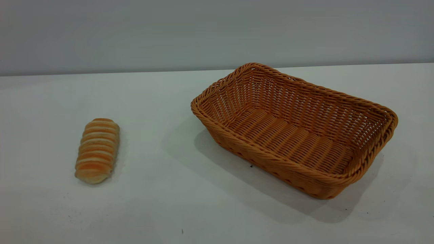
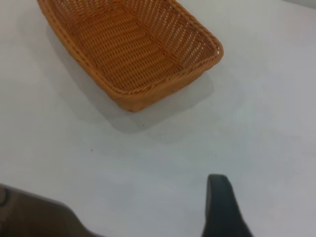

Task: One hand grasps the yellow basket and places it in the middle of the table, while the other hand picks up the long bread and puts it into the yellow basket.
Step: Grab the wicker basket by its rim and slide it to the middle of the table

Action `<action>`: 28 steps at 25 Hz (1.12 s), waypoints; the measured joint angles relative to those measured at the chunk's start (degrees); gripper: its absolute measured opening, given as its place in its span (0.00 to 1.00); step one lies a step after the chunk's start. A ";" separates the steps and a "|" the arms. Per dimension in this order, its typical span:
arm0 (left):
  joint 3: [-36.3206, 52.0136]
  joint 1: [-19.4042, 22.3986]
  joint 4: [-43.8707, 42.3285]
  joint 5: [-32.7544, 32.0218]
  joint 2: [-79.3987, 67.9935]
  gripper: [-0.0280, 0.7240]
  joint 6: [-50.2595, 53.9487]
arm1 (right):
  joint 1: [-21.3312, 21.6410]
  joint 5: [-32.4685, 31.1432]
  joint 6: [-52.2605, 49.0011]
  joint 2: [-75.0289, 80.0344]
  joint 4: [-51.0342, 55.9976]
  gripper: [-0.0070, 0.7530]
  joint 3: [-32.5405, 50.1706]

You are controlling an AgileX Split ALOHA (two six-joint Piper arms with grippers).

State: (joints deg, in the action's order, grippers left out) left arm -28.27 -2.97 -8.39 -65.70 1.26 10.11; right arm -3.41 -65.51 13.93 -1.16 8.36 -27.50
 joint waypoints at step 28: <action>-8.20 0.00 2.83 13.00 -26.78 0.69 -1.45 | 0.00 21.02 -0.05 38.86 13.28 0.65 -1.10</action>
State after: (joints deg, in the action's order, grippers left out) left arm -36.47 -2.97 -5.56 -52.70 -25.52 8.65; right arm -3.41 -44.49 13.88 37.71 21.64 -28.59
